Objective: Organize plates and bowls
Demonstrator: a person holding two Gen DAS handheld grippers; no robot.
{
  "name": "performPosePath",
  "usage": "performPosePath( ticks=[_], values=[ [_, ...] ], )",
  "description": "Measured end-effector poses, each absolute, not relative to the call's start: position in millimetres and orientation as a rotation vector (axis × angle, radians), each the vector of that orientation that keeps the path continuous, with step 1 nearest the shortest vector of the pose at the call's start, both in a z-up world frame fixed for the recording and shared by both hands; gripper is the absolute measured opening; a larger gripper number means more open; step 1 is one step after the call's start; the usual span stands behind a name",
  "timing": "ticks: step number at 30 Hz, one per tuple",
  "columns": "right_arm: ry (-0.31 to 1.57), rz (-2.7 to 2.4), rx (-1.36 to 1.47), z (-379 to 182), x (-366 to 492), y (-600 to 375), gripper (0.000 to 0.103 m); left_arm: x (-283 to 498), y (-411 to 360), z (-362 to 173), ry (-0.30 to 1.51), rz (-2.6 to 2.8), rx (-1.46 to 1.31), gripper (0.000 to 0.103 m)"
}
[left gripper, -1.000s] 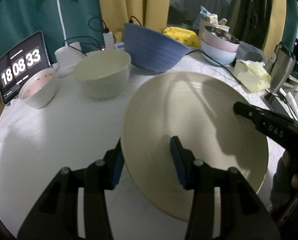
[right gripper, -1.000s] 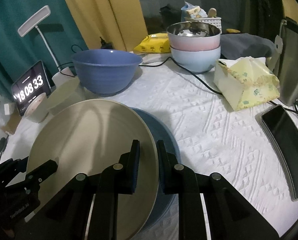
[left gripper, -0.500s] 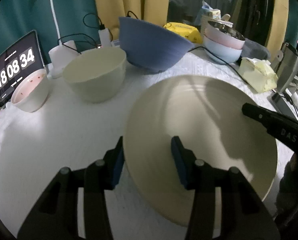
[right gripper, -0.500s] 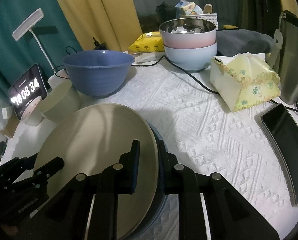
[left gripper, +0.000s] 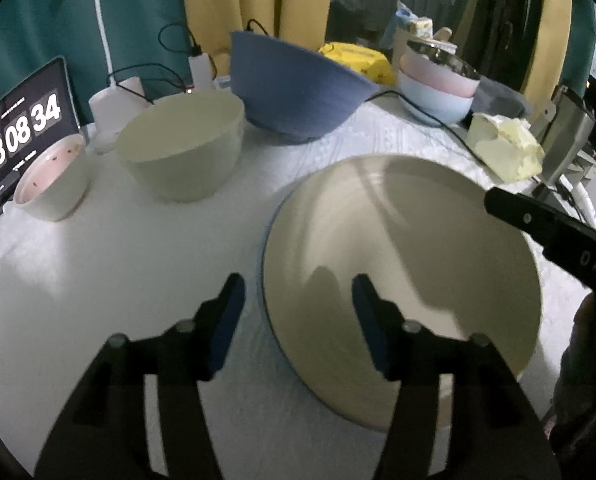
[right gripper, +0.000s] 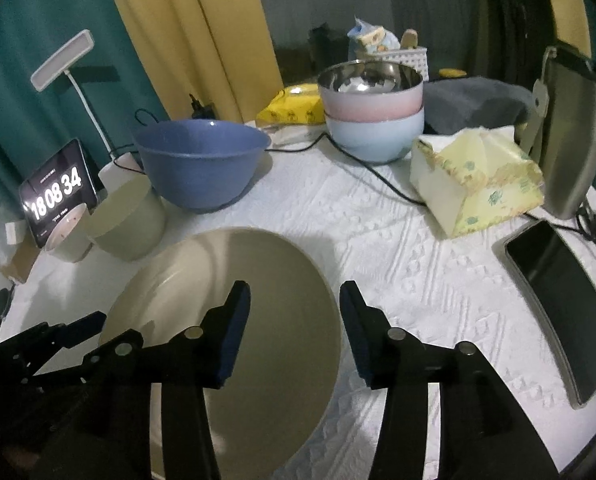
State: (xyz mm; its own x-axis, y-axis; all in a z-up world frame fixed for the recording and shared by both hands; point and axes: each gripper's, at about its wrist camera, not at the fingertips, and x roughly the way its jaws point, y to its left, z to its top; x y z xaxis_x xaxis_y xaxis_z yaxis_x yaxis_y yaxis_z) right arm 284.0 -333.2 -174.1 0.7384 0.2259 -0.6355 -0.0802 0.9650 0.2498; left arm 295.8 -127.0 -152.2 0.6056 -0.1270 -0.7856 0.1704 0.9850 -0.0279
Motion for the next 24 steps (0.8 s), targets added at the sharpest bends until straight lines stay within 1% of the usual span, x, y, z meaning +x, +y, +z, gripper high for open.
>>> performPosePath(
  ticks=[5, 10, 17, 24],
  values=[
    [0.709, 0.169, 0.201, -167, 277, -330, 0.050, 289, -117, -144, 0.882, -0.148, 0.027, 0.064],
    [0.723, 0.160, 0.201, -168, 273, -329, 0.050, 288, -104, -150, 0.907, -0.123, -0.011, 0.064],
    [0.754, 0.140, 0.211, -178, 272, -335, 0.050, 291, -101, -159, 0.933, -0.133, -0.061, 0.064],
    [0.802, 0.133, 0.241, -195, 282, -340, 0.050, 304, -112, -166, 0.955, -0.150, -0.050, 0.064]
  ],
)
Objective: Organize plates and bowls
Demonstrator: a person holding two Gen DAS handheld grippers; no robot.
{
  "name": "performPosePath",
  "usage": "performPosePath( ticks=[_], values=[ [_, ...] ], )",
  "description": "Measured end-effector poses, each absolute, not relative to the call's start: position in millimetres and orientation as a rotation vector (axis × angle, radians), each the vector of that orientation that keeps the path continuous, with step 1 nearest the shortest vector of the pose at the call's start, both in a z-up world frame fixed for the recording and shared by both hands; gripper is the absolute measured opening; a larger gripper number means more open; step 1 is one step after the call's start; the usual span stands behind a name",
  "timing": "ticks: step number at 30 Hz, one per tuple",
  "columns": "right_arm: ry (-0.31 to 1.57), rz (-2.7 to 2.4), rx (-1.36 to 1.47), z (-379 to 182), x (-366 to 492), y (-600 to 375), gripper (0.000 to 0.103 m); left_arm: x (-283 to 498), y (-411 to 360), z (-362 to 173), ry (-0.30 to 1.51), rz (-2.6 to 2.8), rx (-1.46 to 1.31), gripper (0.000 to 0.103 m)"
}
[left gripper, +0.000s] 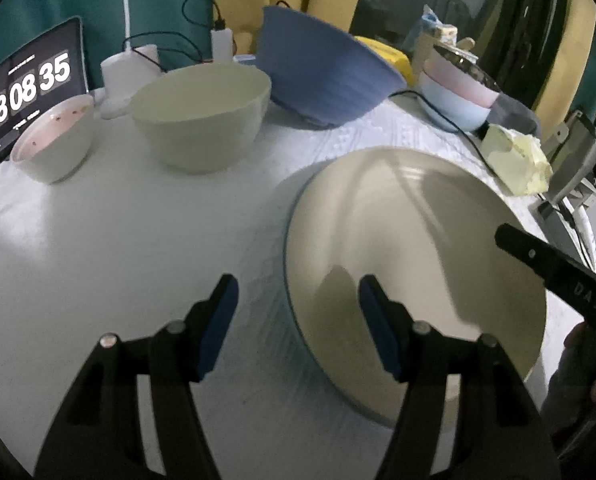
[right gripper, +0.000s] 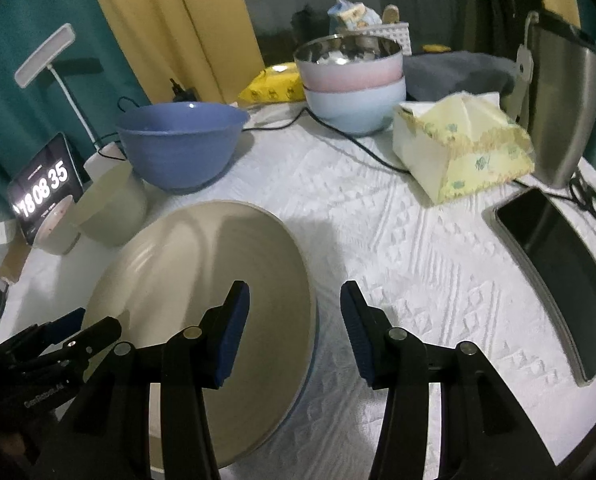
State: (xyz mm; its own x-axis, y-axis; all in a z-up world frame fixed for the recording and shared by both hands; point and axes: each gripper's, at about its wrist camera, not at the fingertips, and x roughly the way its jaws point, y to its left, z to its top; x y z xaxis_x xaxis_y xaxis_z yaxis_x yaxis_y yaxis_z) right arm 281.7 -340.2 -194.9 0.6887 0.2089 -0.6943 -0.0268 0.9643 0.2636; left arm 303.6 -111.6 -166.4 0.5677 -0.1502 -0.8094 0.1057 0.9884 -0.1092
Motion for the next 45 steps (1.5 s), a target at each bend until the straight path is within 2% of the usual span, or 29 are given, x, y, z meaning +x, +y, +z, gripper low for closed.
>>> performPosePath(
  ticks=[14, 17, 18, 21, 45],
  values=[
    [0.832, 0.207, 0.302, -214, 292, -340, 0.050, 316, -115, -172, 0.942, -0.191, -0.094, 0.064],
    [0.829, 0.231, 0.295, -213, 292, -335, 0.049, 316, -121, -172, 0.936, -0.216, -0.082, 0.063],
    [0.823, 0.225, 0.290, -213, 291, -334, 0.049, 315, -123, -171, 0.932, -0.226, -0.078, 0.059],
    [0.817, 0.220, 0.282, -213, 291, -332, 0.049, 314, -125, -171, 0.924, -0.217, -0.069, 0.059],
    [0.763, 0.245, 0.221, -186, 265, -301, 0.045, 276, -93, -152, 0.883, -0.170, -0.109, 0.058]
  ],
)
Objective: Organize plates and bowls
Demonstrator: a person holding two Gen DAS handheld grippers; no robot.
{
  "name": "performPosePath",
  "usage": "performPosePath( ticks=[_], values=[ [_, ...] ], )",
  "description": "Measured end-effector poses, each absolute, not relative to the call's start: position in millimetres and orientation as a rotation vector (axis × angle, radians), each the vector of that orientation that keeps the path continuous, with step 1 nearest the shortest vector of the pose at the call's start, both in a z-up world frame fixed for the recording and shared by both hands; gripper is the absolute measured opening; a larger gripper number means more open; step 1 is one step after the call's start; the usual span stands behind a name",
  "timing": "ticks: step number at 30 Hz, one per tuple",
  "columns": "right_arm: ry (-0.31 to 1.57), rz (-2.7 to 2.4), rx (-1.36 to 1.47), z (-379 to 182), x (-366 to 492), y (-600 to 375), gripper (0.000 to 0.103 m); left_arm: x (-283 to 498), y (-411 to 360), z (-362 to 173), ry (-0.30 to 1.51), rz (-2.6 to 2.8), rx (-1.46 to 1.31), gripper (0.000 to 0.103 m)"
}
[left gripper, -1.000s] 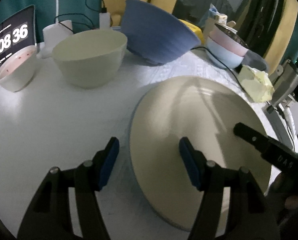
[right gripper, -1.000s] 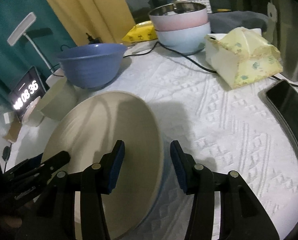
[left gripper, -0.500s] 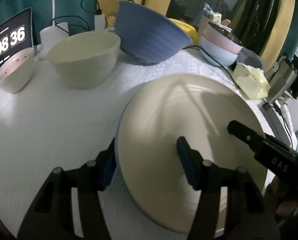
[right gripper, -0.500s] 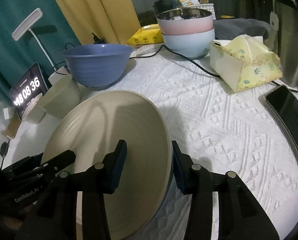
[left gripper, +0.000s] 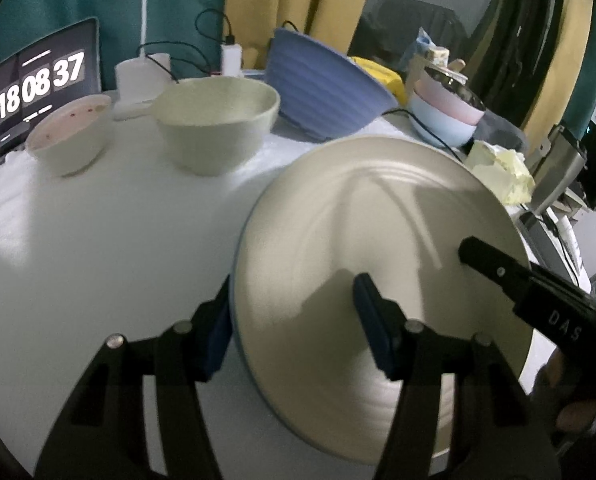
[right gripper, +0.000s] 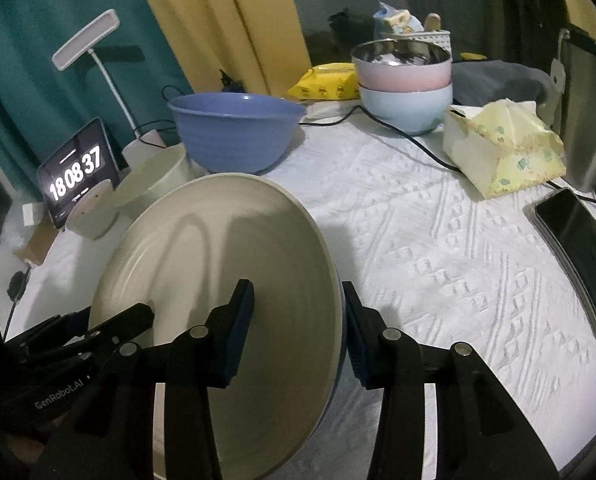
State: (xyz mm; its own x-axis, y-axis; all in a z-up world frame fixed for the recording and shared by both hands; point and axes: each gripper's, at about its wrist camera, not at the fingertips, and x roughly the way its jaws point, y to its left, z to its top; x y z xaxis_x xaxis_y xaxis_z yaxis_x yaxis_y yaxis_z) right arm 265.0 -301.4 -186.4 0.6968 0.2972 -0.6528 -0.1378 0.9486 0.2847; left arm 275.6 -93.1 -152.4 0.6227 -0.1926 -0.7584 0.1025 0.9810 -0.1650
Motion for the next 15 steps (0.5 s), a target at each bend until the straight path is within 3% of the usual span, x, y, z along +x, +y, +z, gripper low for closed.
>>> performPosePath(
  ticks=[15],
  values=[
    [0.735, 0.303, 0.165, -172, 247, -243, 0.045, 243, -28, -145, 0.839, -0.109, -0.171, 0.058]
  ],
)
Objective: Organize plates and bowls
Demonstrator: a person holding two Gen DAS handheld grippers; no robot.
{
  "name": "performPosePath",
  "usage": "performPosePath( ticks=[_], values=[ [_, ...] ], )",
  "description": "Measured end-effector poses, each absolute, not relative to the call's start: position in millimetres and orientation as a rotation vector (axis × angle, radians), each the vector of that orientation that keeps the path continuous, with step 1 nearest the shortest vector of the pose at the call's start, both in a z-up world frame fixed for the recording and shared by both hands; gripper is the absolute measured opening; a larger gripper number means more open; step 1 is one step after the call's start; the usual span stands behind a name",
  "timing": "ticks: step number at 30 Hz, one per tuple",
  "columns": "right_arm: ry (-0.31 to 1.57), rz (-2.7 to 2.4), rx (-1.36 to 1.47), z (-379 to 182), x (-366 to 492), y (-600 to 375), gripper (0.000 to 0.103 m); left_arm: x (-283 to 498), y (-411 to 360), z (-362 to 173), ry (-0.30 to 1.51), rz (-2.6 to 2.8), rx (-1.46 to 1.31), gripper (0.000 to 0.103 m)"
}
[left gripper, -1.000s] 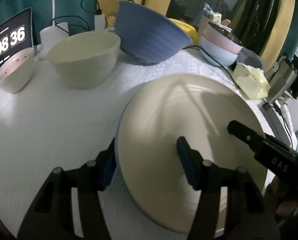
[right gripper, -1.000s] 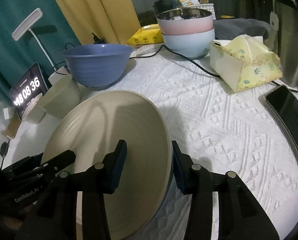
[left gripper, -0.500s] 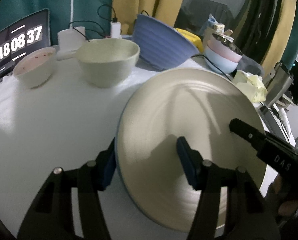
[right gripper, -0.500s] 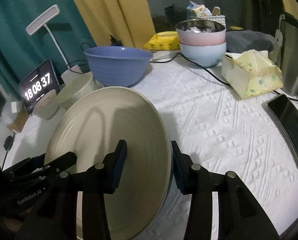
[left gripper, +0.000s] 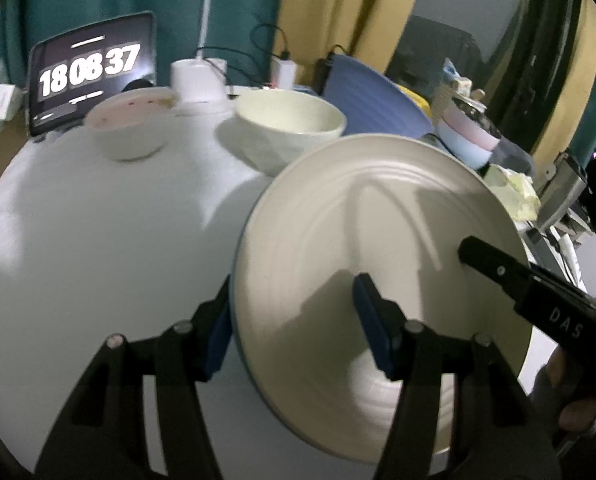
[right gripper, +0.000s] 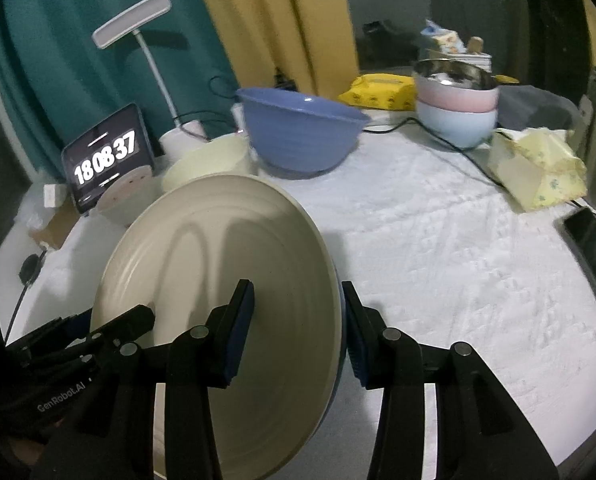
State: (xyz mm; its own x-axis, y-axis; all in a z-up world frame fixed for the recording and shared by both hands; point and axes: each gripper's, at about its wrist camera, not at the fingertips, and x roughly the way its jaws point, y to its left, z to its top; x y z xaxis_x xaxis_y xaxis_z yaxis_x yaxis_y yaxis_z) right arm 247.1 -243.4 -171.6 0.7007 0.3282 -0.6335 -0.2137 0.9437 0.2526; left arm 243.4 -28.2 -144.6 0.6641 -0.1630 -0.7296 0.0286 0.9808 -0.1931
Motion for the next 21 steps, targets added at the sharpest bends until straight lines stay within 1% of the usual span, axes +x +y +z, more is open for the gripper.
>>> performPosePath(
  ticks=[11, 21],
  values=[
    [0.745, 0.365, 0.089, -165, 241, -186, 0.045, 226, 28, -147, 0.825, -0.043, -0.235, 0.058],
    [0.764, 0.402, 0.053, -167, 243, -144, 0.045, 220, 62, -150, 0.826, -0.001, -0.266, 0.058]
  ],
)
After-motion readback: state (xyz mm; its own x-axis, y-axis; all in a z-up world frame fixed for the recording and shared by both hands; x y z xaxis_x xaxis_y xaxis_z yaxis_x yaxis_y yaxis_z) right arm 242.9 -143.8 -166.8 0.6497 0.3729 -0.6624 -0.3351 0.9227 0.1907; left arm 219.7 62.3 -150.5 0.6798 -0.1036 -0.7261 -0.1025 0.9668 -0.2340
